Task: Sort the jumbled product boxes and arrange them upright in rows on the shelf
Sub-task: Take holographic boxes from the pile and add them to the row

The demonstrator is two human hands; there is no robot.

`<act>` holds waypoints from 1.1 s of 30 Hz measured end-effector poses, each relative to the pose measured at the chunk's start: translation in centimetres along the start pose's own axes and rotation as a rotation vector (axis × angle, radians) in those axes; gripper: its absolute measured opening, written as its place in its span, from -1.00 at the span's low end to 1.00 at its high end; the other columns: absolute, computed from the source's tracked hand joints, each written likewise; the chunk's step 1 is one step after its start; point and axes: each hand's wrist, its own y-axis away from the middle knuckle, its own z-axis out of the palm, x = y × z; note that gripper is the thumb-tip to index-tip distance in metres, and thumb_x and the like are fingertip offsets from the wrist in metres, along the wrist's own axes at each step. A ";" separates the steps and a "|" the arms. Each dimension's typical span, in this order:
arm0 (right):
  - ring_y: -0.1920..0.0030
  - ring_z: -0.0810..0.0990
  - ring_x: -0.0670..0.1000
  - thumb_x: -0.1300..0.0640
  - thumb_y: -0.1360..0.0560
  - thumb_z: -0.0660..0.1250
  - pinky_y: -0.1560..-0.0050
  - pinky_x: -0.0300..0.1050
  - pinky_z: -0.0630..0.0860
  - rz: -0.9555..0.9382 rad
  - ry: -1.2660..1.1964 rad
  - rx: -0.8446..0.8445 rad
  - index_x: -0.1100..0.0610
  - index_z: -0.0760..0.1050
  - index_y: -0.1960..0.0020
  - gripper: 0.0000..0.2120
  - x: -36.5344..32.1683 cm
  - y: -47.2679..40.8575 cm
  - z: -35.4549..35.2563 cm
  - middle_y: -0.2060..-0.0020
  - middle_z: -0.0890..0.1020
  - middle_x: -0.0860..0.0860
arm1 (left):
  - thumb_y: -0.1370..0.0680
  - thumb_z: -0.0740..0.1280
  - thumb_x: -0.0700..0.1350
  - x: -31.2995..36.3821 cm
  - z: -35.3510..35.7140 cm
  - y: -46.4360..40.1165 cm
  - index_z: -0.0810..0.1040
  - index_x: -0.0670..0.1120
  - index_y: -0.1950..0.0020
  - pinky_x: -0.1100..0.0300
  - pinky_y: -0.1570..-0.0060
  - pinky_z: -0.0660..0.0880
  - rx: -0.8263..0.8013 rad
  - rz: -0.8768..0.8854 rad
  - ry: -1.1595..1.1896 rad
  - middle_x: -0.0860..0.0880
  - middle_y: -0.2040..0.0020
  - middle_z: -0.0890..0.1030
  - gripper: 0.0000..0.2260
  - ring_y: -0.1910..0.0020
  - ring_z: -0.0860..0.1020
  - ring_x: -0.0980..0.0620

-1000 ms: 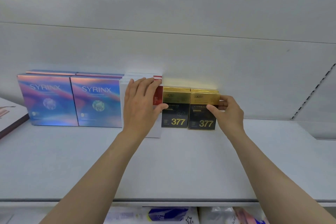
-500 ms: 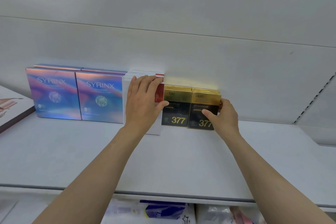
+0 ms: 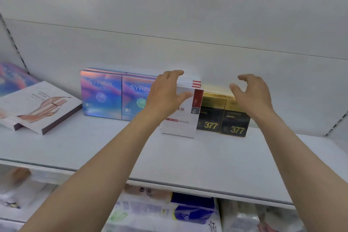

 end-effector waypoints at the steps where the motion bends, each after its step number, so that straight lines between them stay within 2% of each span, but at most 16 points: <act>1: -0.38 0.40 0.09 -0.08 -0.60 0.27 -0.31 0.00 0.36 -0.045 -0.002 -0.022 0.06 0.42 -0.40 -0.58 -2.2 0.2 -0.2 -0.37 0.47 0.04 | -0.48 0.43 0.12 -0.6 -1.9 0.1 0.36 0.03 -0.43 0.10 -0.29 0.33 -0.016 -0.029 0.061 0.00 -0.38 0.43 -0.43 -0.35 0.37 0.01; 4: -0.33 0.46 0.03 -0.11 -0.60 0.24 -0.25 -0.06 0.37 -0.170 -0.042 -0.076 0.02 0.44 -0.38 -0.60 -9.2 1.8 0.0 -0.34 0.51 0.00 | -0.48 0.44 0.08 -3.3 -8.2 1.4 0.44 -0.01 -0.36 0.17 -0.23 0.40 -0.020 -0.111 0.179 0.02 -0.31 0.50 -0.51 -0.26 0.47 0.07; 7: -0.22 0.49 -0.07 -0.11 -0.59 0.26 -0.14 -0.18 0.33 -0.260 -0.120 -0.127 -0.02 0.48 -0.34 -0.64 -16.6 4.8 1.5 -0.29 0.54 -0.03 | -0.48 0.45 0.07 -7.4 -15.1 4.2 0.50 -0.03 -0.30 0.30 -0.07 0.40 0.026 -0.157 0.203 0.06 -0.22 0.55 -0.57 -0.14 0.52 0.13; 10: -0.19 0.50 -0.11 -0.09 -0.57 0.31 -0.12 -0.22 0.32 -0.328 -0.217 -0.198 -0.04 0.52 -0.30 -0.67 -24.5 8.8 4.5 -0.25 0.57 -0.06 | -0.48 0.45 0.05 -12.5 -22.1 7.9 0.53 -0.03 -0.27 0.29 -0.05 0.42 0.072 -0.206 0.188 0.07 -0.16 0.58 -0.60 -0.11 0.54 0.13; 12: -0.22 0.52 -0.07 -0.06 -0.55 0.35 -0.14 -0.21 0.36 -0.368 -0.270 -0.248 -0.04 0.53 -0.29 -0.67 -29.6 12.0 7.3 -0.23 0.59 -0.06 | -0.48 0.46 0.04 -16.1 -26.6 10.7 0.53 -0.02 -0.26 0.24 -0.09 0.45 0.106 -0.236 0.166 0.08 -0.14 0.60 -0.61 -0.11 0.55 0.13; 15: -0.24 0.51 -0.09 -0.04 -0.53 0.38 -0.18 -0.22 0.37 -0.417 -0.356 -0.319 -0.06 0.54 -0.27 -0.67 -36.4 16.9 12.2 -0.21 0.60 -0.09 | -0.47 0.46 0.03 -21.7 -32.5 15.1 0.54 -0.03 -0.24 0.28 -0.07 0.42 0.161 -0.286 0.126 0.08 -0.12 0.61 -0.63 -0.11 0.56 0.15; 18: -0.26 0.51 -0.09 -0.05 -0.51 0.40 -0.29 -0.06 0.45 -0.448 -0.437 -0.427 -0.07 0.52 -0.29 -0.64 -42.3 21.6 17.4 -0.23 0.58 -0.10 | -0.47 0.46 0.04 -27.0 -37.5 19.4 0.55 -0.02 -0.23 0.39 0.01 0.41 0.181 -0.349 0.094 0.12 -0.12 0.60 -0.63 -0.10 0.55 0.18; 20: -0.25 0.50 -0.11 -0.07 -0.50 0.40 -0.29 -0.01 0.47 -0.451 -0.472 -0.498 -0.08 0.51 -0.29 -0.63 -46.0 24.1 20.6 -0.23 0.56 -0.12 | -0.47 0.47 0.04 -30.3 -40.3 21.6 0.54 -0.03 -0.26 0.33 -0.03 0.44 0.173 -0.404 0.082 0.09 -0.13 0.60 -0.60 -0.11 0.55 0.17; 22: -0.20 0.50 -0.19 -0.08 -0.50 0.41 -0.26 -0.07 0.48 -0.455 -0.522 -0.573 -0.15 0.51 -0.24 -0.68 -49.4 26.3 23.5 -0.17 0.56 -0.22 | -0.47 0.46 0.04 -33.3 -42.7 23.3 0.53 -0.05 -0.28 0.17 -0.13 0.48 0.176 -0.455 0.068 0.05 -0.16 0.61 -0.58 -0.14 0.56 0.11; 24: -0.14 0.50 -0.29 -0.08 -0.50 0.41 -0.19 -0.15 0.47 -0.481 -0.561 -0.634 -0.23 0.50 -0.20 -0.72 -52.3 28.2 26.1 -0.12 0.56 -0.33 | -0.47 0.46 0.04 -36.1 -44.9 24.8 0.53 -0.04 -0.29 0.10 -0.15 0.49 0.200 -0.494 0.064 0.04 -0.16 0.60 -0.58 -0.16 0.55 0.09; 27: -0.26 0.47 -0.15 -0.13 -0.52 0.38 -0.27 -0.09 0.45 -0.527 -0.544 -0.707 -0.13 0.46 -0.34 -0.59 -56.8 29.8 30.3 -0.29 0.52 -0.18 | -0.47 0.47 0.02 -40.1 -47.9 26.1 0.54 -0.04 -0.26 0.02 -0.13 0.52 0.273 -0.547 0.067 0.03 -0.13 0.61 -0.61 -0.14 0.56 0.08; 33: -0.28 0.48 -0.12 -0.05 -0.53 0.39 -0.26 -0.09 0.48 -0.609 -0.569 -0.752 -0.04 0.46 -0.37 -0.58 -67.5 30.2 39.2 -0.29 0.54 -0.10 | -0.48 0.46 0.01 -49.4 -53.9 26.6 0.53 -0.02 -0.27 0.15 -0.14 0.51 0.326 -0.625 0.024 0.07 -0.17 0.60 -0.61 -0.13 0.54 0.13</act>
